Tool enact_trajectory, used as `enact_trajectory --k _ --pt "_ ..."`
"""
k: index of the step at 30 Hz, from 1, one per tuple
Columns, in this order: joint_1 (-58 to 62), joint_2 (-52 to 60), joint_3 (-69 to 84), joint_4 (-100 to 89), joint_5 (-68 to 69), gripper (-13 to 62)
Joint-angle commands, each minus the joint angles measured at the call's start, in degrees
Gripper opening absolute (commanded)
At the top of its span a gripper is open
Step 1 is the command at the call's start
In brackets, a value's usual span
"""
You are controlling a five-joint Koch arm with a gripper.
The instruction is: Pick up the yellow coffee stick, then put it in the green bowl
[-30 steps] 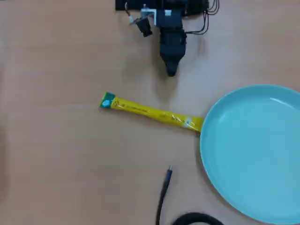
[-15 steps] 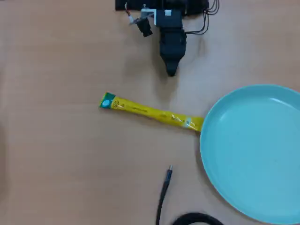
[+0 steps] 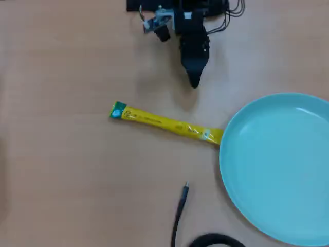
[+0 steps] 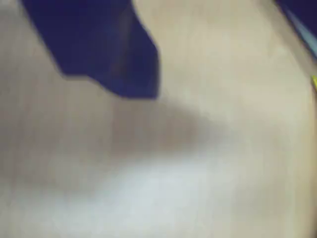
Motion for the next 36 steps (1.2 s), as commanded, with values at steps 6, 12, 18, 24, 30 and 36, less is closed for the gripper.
enact_trajectory --k 6,12,18,24,30,36 --pt "0.18 5.62 -10.99 18.19 0.44 41.4" --pt "-0.18 5.62 -18.46 24.79 0.53 41.4" --pt "-1.58 5.54 -25.31 28.92 0.44 41.6" --pt "-2.29 3.69 -36.21 37.71 -0.26 41.5" --pt "-2.29 -2.2 -49.04 49.48 0.0 41.4" --pt "-1.67 -4.22 -55.72 52.73 0.53 41.2"
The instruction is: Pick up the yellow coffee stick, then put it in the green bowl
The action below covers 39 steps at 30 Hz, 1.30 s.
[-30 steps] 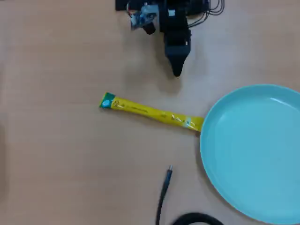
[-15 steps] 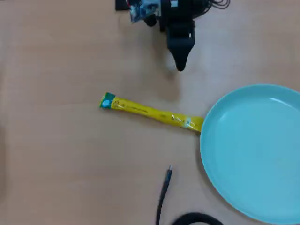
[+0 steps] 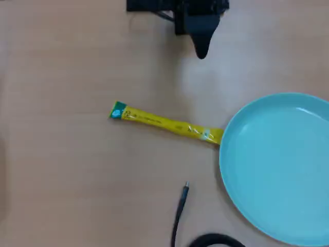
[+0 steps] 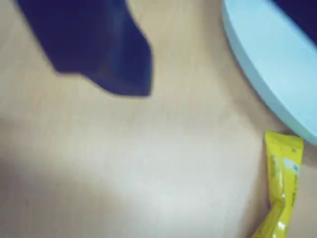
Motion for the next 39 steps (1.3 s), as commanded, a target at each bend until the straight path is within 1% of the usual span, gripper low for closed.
enact_trajectory --k 1,6,10,20,24,29,39 --pt "0.44 -0.79 -5.98 0.7 0.88 41.1" --pt "4.75 -4.66 -8.61 0.62 6.33 40.9" --pt "5.71 -8.0 -11.51 0.79 9.05 41.4" --pt "8.17 -20.21 -23.73 5.27 12.83 41.4" --pt "9.49 -24.7 -28.13 7.73 16.61 41.4" --pt "11.69 -29.09 -30.94 8.61 16.7 41.4" --pt "14.24 -42.89 -36.04 8.44 16.61 41.5"
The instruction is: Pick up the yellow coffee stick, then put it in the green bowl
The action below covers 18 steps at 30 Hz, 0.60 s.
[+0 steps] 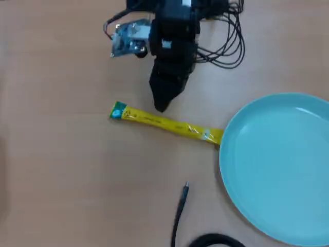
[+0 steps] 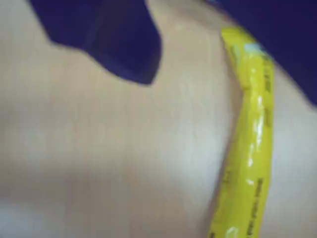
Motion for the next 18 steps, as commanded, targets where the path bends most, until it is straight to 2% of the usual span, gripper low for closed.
enact_trajectory --k 1,18 --pt "0.35 -1.32 -5.71 1.49 0.44 41.5" --pt "1.32 -10.37 -6.5 1.05 0.35 41.5"
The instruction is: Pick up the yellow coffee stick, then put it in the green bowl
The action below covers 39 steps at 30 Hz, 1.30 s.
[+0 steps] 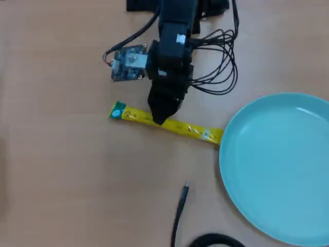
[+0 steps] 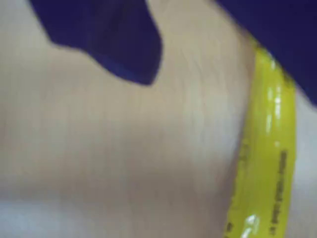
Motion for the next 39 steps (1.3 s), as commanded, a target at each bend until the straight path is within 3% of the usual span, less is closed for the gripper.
enact_trajectory --k 1,39 --pt "0.53 -0.53 -4.57 1.05 0.35 41.5" --pt "2.11 -12.92 -4.57 -8.35 -2.46 41.7"
